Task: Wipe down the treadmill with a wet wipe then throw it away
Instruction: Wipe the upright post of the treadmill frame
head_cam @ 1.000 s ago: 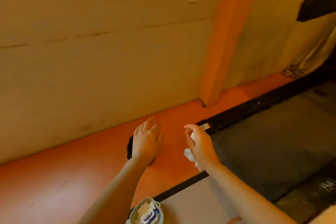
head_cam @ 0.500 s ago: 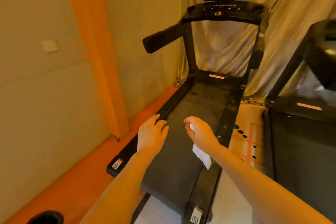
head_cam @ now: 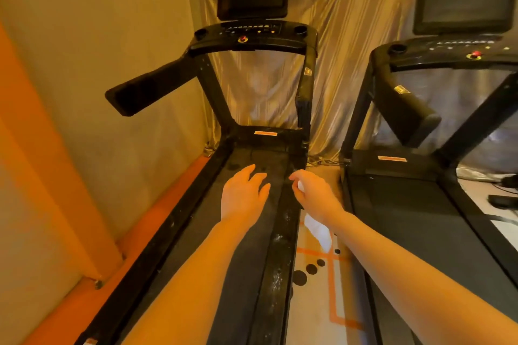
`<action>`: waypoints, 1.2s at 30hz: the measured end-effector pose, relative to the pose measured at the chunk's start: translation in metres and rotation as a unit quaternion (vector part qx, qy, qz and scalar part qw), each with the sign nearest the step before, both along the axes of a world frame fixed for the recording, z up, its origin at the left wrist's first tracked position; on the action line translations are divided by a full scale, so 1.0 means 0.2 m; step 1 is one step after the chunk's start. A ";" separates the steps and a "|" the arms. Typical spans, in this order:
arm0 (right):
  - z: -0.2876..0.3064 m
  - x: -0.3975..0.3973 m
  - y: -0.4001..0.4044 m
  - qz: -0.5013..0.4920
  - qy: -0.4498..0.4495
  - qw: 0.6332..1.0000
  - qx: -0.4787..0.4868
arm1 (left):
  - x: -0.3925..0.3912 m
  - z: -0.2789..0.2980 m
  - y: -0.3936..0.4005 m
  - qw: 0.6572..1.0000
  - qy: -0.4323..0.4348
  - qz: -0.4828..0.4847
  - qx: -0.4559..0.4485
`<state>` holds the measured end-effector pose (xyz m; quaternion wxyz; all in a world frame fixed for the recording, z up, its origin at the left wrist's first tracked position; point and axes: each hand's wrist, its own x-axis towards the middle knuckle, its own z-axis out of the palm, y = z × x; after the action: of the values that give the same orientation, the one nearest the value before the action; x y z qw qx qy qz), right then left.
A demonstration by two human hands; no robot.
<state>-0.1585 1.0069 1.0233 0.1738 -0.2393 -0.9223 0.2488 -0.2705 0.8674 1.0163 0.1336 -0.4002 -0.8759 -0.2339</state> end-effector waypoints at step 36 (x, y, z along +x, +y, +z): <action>0.64 -1.29 2.57 -0.011 0.138 0.987 0.077 | -1.27 0.71 2.65 0.990 0.106 0.047 -0.086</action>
<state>-0.4164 1.5215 1.1504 0.3203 -0.1983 -0.9031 0.2061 -0.5236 1.3976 1.1585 0.2014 -0.3910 -0.8916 -0.1077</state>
